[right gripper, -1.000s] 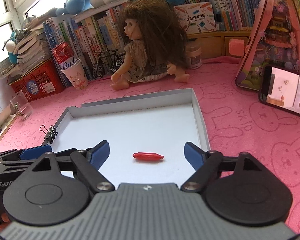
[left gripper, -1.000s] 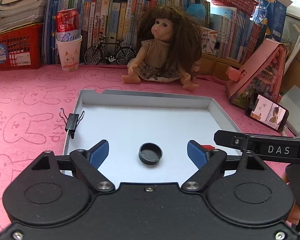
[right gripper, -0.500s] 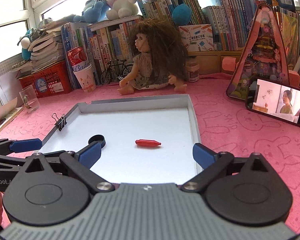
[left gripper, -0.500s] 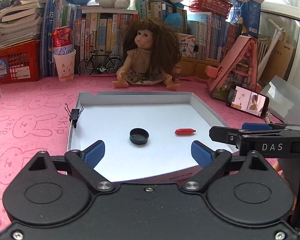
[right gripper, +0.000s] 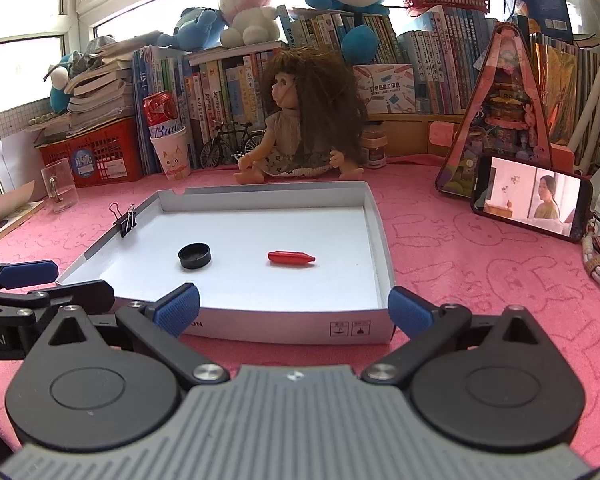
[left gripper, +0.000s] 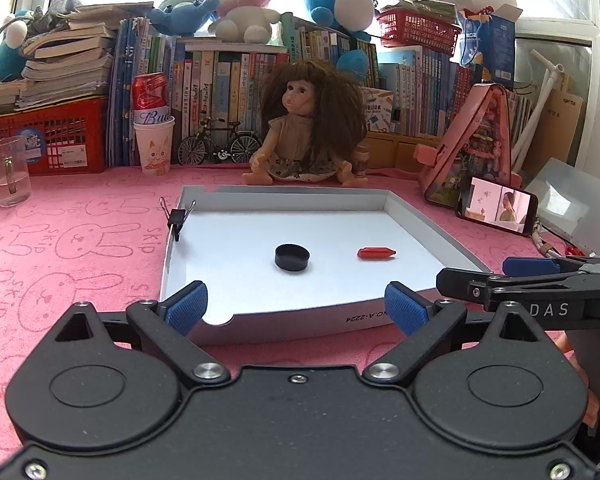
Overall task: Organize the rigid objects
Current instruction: 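Move both grippers back toward the remaining objects beside the tray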
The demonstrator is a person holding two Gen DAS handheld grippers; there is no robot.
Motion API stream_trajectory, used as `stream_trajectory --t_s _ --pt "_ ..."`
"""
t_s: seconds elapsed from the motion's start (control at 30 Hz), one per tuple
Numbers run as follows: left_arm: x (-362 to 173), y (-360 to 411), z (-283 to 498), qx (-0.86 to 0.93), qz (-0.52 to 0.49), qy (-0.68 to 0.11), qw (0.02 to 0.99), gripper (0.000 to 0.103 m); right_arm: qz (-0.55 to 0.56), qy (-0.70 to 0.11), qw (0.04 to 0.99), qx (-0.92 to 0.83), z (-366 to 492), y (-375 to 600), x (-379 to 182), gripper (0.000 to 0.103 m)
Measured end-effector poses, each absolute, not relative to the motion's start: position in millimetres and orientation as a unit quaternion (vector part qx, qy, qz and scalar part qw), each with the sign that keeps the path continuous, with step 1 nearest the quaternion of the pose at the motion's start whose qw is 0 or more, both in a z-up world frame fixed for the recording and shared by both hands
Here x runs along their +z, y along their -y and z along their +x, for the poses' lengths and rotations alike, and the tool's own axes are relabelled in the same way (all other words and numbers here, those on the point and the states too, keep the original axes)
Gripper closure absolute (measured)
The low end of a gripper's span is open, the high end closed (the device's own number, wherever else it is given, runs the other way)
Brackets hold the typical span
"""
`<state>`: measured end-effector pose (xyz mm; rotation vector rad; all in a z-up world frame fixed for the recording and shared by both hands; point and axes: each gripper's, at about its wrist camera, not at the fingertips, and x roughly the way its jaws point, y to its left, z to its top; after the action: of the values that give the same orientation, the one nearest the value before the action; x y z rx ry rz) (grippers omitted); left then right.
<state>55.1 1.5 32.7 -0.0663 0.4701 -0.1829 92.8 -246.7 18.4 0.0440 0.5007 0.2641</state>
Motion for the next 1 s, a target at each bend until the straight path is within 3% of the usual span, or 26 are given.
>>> stream_trajectory --t_s 0.77,1.0 --pt "-2.3 -26.0 -6.5 -0.076 -0.007 -0.212 0.974 0.009 -0.041 -0.211 0.968 0.132 29.8 252.8 -17.3 0.000" --pt "-6.5 -40.2 -15.3 -0.081 -0.010 -0.221 0.972 0.021 -0.057 -0.215 0.962 0.158 28.1 274.8 -22.2 0.000"
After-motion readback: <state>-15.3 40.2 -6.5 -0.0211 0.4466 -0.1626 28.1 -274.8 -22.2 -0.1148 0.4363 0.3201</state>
